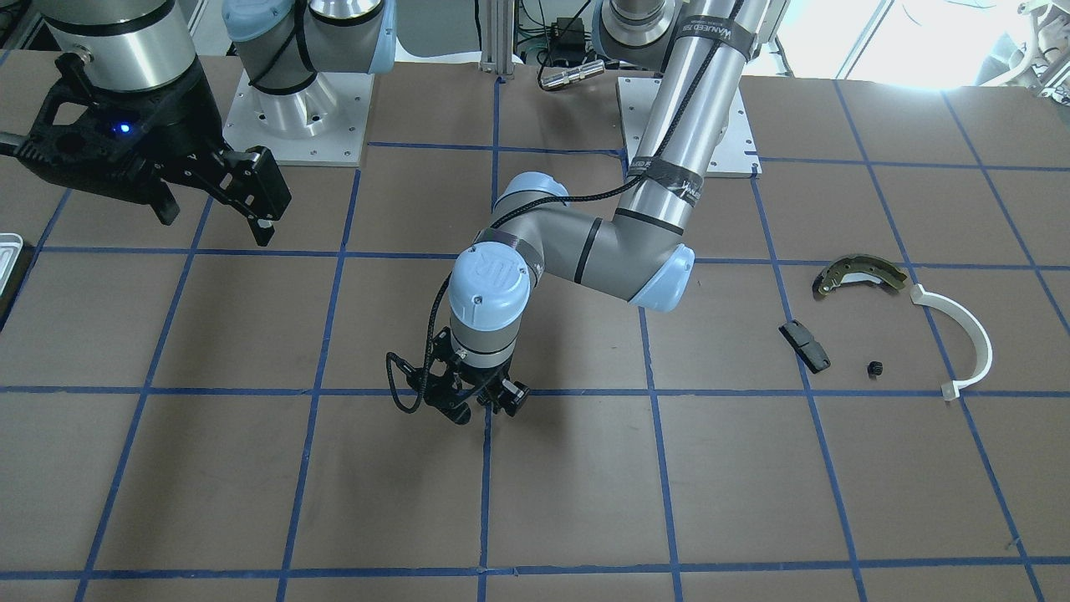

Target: Place bearing gear from tray to pile

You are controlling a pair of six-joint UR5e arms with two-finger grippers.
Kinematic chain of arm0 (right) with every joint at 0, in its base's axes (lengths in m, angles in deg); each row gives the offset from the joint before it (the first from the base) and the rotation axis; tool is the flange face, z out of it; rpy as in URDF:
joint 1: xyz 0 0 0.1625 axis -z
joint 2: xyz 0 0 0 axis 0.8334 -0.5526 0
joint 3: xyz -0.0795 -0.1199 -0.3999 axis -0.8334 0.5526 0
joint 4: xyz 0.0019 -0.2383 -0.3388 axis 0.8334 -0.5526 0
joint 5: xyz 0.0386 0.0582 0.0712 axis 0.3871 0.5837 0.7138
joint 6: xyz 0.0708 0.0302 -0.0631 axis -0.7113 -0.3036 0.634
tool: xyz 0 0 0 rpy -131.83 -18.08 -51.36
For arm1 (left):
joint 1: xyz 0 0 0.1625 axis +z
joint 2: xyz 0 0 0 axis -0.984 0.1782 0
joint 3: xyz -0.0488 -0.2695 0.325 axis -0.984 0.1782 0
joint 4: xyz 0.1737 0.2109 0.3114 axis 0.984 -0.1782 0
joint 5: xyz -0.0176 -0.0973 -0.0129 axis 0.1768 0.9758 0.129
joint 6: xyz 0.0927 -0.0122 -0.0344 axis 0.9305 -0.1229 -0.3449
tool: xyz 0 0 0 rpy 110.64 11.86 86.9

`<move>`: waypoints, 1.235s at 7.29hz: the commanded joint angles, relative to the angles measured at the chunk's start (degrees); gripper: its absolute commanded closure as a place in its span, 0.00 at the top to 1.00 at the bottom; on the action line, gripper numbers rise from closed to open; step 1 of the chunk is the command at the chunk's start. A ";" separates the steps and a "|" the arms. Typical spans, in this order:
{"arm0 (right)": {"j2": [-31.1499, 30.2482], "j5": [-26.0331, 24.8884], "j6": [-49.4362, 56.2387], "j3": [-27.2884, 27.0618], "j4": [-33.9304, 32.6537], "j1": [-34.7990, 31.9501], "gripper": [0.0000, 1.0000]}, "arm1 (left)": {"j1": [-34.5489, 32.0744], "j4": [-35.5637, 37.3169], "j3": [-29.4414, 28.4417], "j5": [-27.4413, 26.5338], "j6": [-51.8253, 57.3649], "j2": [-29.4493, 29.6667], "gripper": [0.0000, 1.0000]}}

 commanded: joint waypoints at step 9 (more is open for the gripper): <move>0.09 0.08 0.03 -0.16 -0.16 0.26 1.00 | 13.72 -13.02 0.73 -5.67 -0.97 -10.95 0.09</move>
